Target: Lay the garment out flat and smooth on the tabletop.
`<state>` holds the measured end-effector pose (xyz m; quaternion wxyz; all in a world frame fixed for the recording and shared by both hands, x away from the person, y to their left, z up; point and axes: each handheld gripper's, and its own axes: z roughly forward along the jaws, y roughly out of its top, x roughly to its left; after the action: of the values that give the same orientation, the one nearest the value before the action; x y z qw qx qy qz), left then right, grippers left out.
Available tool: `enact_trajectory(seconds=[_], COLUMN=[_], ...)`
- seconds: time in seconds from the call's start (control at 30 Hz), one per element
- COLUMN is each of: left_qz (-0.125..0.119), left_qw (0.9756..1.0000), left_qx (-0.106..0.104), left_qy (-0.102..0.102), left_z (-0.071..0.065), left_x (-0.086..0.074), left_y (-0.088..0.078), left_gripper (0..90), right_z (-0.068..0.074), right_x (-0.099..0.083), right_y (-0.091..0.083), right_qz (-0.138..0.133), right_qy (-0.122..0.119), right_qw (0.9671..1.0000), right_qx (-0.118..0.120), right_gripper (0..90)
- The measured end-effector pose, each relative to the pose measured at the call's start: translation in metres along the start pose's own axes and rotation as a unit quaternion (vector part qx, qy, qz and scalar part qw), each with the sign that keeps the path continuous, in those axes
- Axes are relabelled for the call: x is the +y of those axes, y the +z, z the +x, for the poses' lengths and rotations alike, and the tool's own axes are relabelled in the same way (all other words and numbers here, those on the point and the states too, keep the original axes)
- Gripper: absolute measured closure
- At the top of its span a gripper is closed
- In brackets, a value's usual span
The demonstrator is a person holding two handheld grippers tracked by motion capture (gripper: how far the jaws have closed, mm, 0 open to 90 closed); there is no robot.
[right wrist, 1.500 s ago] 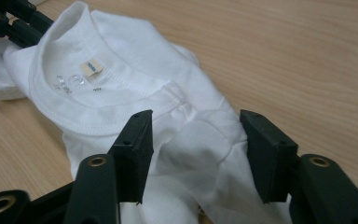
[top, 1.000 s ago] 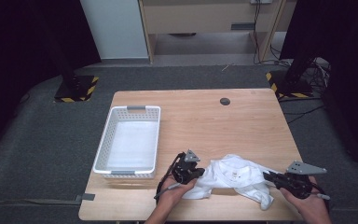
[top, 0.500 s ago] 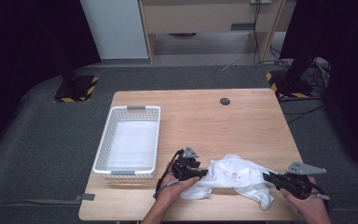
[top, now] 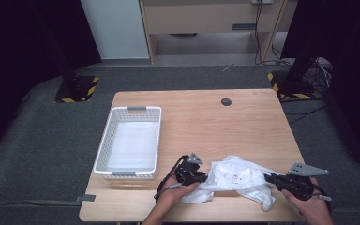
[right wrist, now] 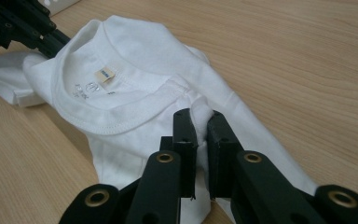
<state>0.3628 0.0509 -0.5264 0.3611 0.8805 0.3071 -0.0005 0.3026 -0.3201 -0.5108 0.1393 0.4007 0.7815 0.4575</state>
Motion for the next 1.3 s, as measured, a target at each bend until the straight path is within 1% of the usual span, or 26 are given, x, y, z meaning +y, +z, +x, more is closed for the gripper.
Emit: enact_trajectory(seconds=[0.03, 0.1, 0.2, 0.27, 0.37, 0.5, 0.57, 0.63, 0.7, 0.8, 0.87, 0.93, 1.0, 1.03, 1.1, 1.13, 1.17, 1.2, 1.23, 1.27, 1.3], left_qz=[-0.001, 0.003, 0.002, -0.010, -0.034, -0.062, -0.075, -0.087, -0.093, -0.085, -0.073, -0.068, -0.069, -0.069, -0.076, -0.079, -0.083, -0.086, -0.088, -0.091, -0.095], left_qw=[1.0000, 1.0000, 0.9998, 0.9997, 0.9990, 0.9973, 0.9963, 0.9951, 0.9943, 0.9948, 0.9958, 0.9960, 0.9959, 0.9959, 0.9957, 0.9957, 0.9956, 0.9954, 0.9953, 0.9953, 0.9952], left_qx=[-0.002, 0.002, 0.017, 0.022, 0.028, 0.033, 0.034, 0.038, 0.042, 0.031, 0.018, 0.008, -0.003, -0.009, -0.004, -0.003, 0.000, -0.004, -0.014, -0.010, -0.004], left_qy=[-0.004, -0.005, -0.002, -0.005, -0.011, -0.020, -0.026, -0.028, -0.032, -0.046, -0.054, -0.057, -0.059, -0.058, -0.053, -0.048, -0.044, -0.044, -0.038, -0.029, -0.025], left_z=[-0.001, -0.002, -0.006, -0.007, -0.006, -0.004, -0.004, -0.004, -0.002, 0.005, 0.008, 0.009, 0.011, 0.011, 0.012, 0.013, 0.013, 0.014, 0.014, 0.014, 0.014], left_x=[-0.001, -0.001, 0.000, 0.001, 0.004, 0.007, 0.008, 0.010, 0.011, 0.008, 0.004, 0.002, 0.002, 0.004, 0.006, 0.008, 0.009, 0.010, 0.011, 0.010, 0.010], left_y=[0.000, -0.001, -0.002, -0.005, -0.016, -0.031, -0.038, -0.044, -0.047, -0.040, -0.030, -0.023, -0.018, -0.015, -0.012, -0.011, -0.010, -0.009, -0.007, -0.007, -0.006], left_gripper=[84.1, 86.2, 87.6, 87.9, 88.0, 88.1, 88.1, 88.2, 88.1, 88.1, 88.0, 87.8, 86.7, 84.1, 72.3, 65.1, 56.0, 46.1, 40.4, 37.5, 34.4], right_z=[0.000, 0.000, 0.001, 0.001, 0.000, -0.001, 0.001, 0.004, 0.006, 0.005, 0.002, 0.001, 0.001, 0.000, -0.001, -0.001, -0.002, -0.002, -0.002, -0.002, -0.002], right_x=[0.000, 0.001, 0.001, 0.003, 0.004, 0.005, 0.007, 0.011, 0.013, 0.012, 0.010, 0.009, 0.009, 0.008, 0.007, 0.006, 0.006, 0.006, 0.005, 0.006, 0.006], right_y=[0.000, 0.000, -0.001, -0.003, -0.006, -0.008, -0.009, -0.010, -0.010, -0.005, 0.000, 0.002, 0.003, 0.003, 0.004, 0.004, 0.005, 0.005, 0.005, 0.005, 0.005], right_qz=[0.000, 0.000, -0.002, -0.009, -0.024, -0.032, -0.036, -0.041, -0.046, -0.040, -0.031, -0.027, -0.024, -0.023, -0.020, -0.019, -0.019, -0.018, -0.018, -0.019, -0.018], right_qy=[0.000, -0.001, 0.000, -0.001, 0.002, 0.006, 0.007, 0.001, 0.000, 0.005, 0.010, 0.013, 0.016, 0.015, 0.016, 0.017, 0.017, 0.018, 0.018, 0.017, 0.017], right_qw=[1.0000, 1.0000, 1.0000, 1.0000, 0.9997, 0.9995, 0.9993, 0.9991, 0.9989, 0.9991, 0.9992, 0.9993, 0.9993, 0.9993, 0.9994, 0.9994, 0.9994, 0.9994, 0.9994, 0.9994, 0.9994], right_qx=[0.001, 0.001, 0.001, 0.000, 0.002, 0.000, -0.002, -0.004, -0.007, -0.016, -0.022, -0.024, -0.025, -0.025, -0.025, -0.025, -0.025, -0.024, -0.024, -0.024, -0.024], right_gripper=[84.7, 84.8, 84.9, 84.9, 84.9, 84.9, 84.9, 84.9, 84.9, 85.0, 84.9, 84.9, 84.9, 84.9, 84.9, 84.8, 84.8, 84.8, 84.8, 84.7, 84.7])
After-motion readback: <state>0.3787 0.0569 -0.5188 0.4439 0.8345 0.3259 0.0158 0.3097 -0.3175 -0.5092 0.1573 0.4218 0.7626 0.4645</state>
